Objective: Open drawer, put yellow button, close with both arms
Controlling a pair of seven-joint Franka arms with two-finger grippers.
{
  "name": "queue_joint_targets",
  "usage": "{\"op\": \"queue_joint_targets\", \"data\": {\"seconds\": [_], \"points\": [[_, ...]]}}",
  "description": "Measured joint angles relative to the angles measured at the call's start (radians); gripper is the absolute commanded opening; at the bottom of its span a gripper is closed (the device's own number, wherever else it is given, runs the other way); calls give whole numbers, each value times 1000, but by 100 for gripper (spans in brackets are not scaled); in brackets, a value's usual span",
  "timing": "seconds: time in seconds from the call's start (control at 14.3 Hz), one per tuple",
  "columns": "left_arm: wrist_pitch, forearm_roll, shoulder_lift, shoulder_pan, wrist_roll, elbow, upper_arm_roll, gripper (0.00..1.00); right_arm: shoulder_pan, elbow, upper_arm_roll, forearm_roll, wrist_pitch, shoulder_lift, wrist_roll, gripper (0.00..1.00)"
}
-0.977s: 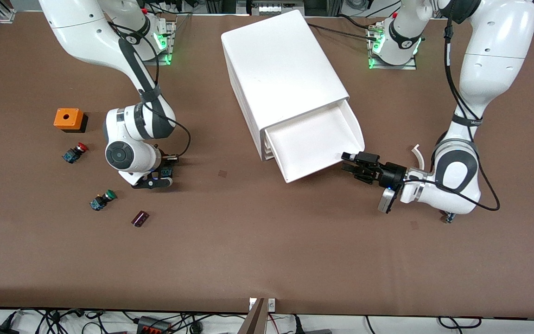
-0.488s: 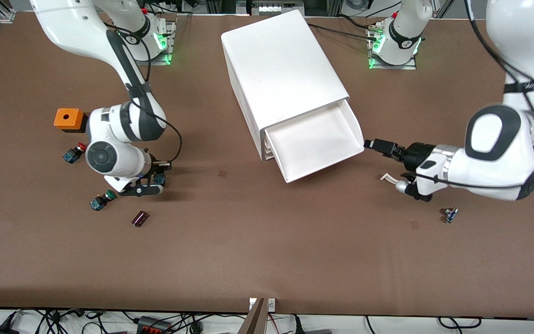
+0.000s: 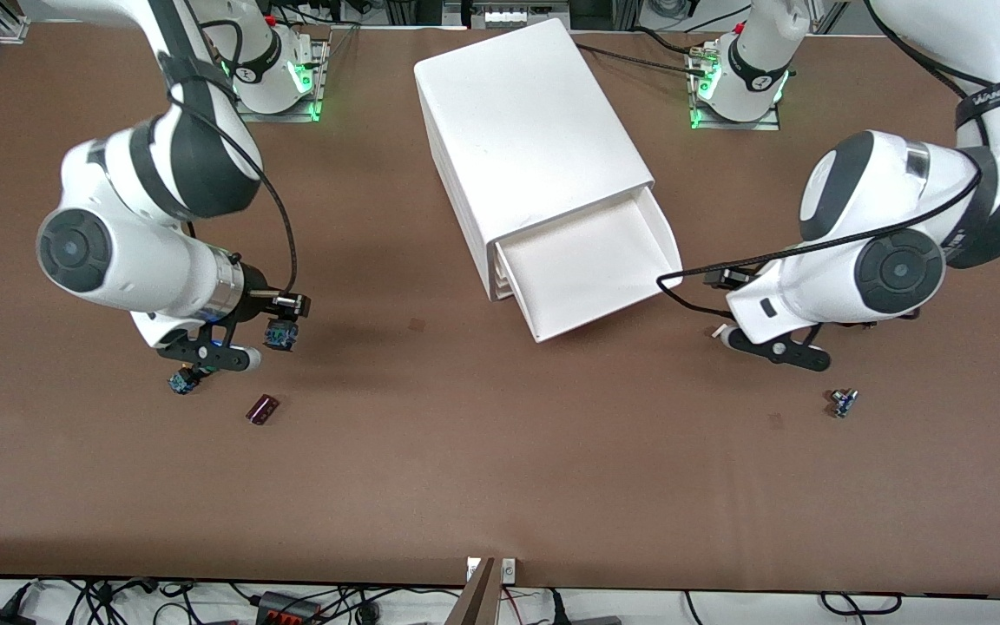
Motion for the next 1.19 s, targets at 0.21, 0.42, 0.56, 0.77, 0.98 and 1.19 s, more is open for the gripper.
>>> {"op": "queue_joint_targets", "data": {"seconds": [0.21, 0.42, 0.56, 0.77, 0.98, 1.19], "points": [[13, 1, 13, 45, -57, 62, 22, 100, 49, 76, 5, 49, -18, 7, 230, 0], [14, 0, -8, 70, -84, 95, 22, 100, 127, 161, 7, 102, -10, 34, 503, 0], [26, 0, -63, 76, -90, 64, 22, 100, 171, 224, 8, 154, 29, 61, 666, 0], [192, 0, -235, 100, -91, -185, 21, 100, 246, 263, 9, 171, 157, 97, 838, 0], [245, 0, -399, 117, -91, -383, 21, 100, 333, 266, 10, 172, 320, 145, 997, 0], [221, 0, -468, 142, -91, -396, 20, 100, 413, 267, 9, 172, 437, 210, 1117, 0]]}}
